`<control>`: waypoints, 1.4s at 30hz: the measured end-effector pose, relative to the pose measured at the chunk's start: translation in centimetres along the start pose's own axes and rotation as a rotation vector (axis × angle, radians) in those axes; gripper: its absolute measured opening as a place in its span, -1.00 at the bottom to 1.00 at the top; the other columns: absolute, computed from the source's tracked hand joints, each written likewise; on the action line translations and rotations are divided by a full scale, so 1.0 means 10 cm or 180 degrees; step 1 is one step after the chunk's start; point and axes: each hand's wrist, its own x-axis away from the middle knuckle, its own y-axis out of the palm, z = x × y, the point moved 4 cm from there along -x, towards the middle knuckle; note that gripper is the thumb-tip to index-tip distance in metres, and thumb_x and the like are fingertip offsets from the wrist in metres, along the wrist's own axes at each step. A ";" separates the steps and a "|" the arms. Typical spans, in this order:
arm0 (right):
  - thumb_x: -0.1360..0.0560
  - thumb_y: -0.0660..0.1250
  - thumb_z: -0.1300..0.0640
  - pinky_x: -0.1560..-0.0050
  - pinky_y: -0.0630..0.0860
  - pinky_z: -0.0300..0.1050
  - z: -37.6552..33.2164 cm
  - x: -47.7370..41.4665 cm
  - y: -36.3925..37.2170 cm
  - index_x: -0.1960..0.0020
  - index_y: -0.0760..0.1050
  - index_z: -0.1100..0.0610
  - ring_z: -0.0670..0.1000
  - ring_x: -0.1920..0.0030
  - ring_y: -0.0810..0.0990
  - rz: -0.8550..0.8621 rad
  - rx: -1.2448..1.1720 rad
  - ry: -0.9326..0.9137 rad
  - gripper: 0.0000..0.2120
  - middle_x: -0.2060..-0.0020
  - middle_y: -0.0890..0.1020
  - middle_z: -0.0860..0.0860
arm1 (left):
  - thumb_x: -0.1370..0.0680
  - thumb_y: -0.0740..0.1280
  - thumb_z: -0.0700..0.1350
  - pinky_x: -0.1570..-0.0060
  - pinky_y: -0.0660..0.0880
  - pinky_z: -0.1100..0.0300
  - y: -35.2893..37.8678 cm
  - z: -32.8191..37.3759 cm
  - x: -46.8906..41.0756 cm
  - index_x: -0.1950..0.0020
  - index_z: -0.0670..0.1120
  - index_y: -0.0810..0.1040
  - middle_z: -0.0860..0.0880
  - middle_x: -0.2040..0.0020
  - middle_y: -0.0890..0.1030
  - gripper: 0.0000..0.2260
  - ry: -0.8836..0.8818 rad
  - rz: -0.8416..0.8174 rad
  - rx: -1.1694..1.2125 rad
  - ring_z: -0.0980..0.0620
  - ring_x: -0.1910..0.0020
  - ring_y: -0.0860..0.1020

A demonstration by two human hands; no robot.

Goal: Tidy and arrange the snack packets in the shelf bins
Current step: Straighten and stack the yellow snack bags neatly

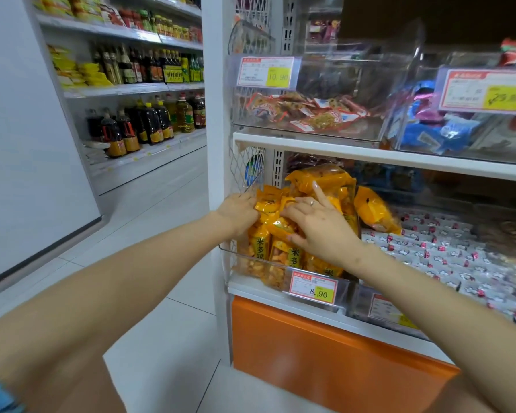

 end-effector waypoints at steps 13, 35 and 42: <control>-0.43 0.39 0.25 -0.38 0.23 0.13 1.06 0.57 -0.09 -0.46 0.18 0.04 0.24 -0.38 0.27 -0.0328 -0.1707 0.2148 -0.32 -0.37 0.35 0.17 | -0.45 0.44 -0.05 -0.16 0.43 0.06 -0.29 0.01 0.18 -0.32 -0.05 0.39 -0.04 -0.29 0.42 -0.52 -0.0127 0.0837 0.2437 0.00 -0.20 0.45; -0.62 0.13 0.02 -0.34 0.37 0.10 0.19 0.42 -0.64 -0.37 0.28 0.05 0.13 -0.19 0.48 0.1186 -0.0628 -0.0524 -0.66 -0.23 0.45 0.14 | -0.56 0.15 0.16 -0.07 0.56 0.10 -0.65 0.34 0.38 -0.09 -0.09 0.51 -0.11 0.02 0.63 -0.64 -0.0094 -0.0379 0.6129 -0.02 0.03 0.60; -0.31 0.48 0.25 -0.40 0.28 0.13 0.12 0.37 -0.55 -0.36 0.23 0.09 0.01 -0.31 0.38 0.0933 -0.1232 -0.0225 -0.29 -0.28 0.45 0.07 | -0.47 0.41 -0.08 0.19 0.56 0.23 -0.57 0.35 0.43 -0.20 -0.16 0.46 -0.09 0.06 0.60 -0.65 -0.0631 -0.0115 0.5846 0.03 0.12 0.58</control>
